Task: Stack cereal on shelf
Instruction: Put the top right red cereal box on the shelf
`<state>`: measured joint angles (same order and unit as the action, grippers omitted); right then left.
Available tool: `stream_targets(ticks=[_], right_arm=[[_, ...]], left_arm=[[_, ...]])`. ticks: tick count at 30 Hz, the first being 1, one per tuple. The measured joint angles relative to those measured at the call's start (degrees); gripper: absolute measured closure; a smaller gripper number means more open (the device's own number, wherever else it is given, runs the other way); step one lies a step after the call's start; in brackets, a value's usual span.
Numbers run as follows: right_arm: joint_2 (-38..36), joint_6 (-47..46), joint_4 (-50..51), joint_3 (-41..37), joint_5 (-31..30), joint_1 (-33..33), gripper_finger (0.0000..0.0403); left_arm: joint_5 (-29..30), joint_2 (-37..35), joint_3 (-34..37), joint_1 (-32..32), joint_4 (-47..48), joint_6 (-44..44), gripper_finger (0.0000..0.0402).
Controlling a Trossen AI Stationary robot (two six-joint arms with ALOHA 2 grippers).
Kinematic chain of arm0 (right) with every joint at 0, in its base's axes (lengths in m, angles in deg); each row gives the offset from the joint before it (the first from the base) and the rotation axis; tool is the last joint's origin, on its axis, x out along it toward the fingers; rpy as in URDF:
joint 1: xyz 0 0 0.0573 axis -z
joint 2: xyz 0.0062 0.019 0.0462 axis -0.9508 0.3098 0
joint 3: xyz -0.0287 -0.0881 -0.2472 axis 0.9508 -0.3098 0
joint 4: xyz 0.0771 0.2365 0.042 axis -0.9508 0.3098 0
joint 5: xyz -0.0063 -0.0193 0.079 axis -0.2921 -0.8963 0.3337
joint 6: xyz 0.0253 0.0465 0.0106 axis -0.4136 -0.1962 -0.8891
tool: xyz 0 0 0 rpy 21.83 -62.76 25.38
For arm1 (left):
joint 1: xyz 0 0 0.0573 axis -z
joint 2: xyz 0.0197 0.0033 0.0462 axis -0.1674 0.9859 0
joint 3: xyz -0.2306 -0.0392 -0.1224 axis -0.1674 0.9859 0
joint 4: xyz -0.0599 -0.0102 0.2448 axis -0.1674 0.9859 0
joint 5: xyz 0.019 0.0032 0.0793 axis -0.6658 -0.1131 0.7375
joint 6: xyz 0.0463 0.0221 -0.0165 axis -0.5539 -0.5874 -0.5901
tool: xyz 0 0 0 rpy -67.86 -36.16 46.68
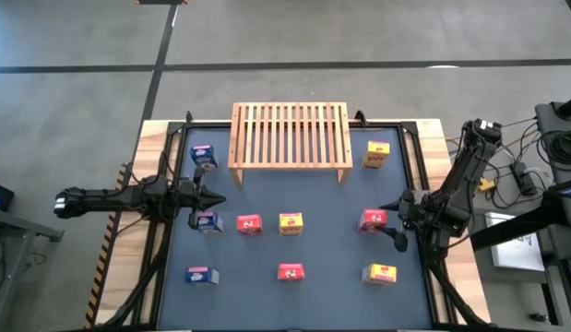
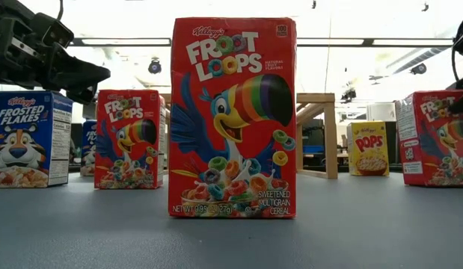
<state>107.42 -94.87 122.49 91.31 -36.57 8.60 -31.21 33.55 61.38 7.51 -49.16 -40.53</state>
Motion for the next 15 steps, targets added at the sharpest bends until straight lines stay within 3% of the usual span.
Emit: stream_targets(ticks=[15], right_arm=[[0.08,3.68,-4.05,-0.04,-2.35,0.0,0.0079]], left_arm=[[0.02,0.0,0.0,0.0,0.02,-0.02,0.0402]])
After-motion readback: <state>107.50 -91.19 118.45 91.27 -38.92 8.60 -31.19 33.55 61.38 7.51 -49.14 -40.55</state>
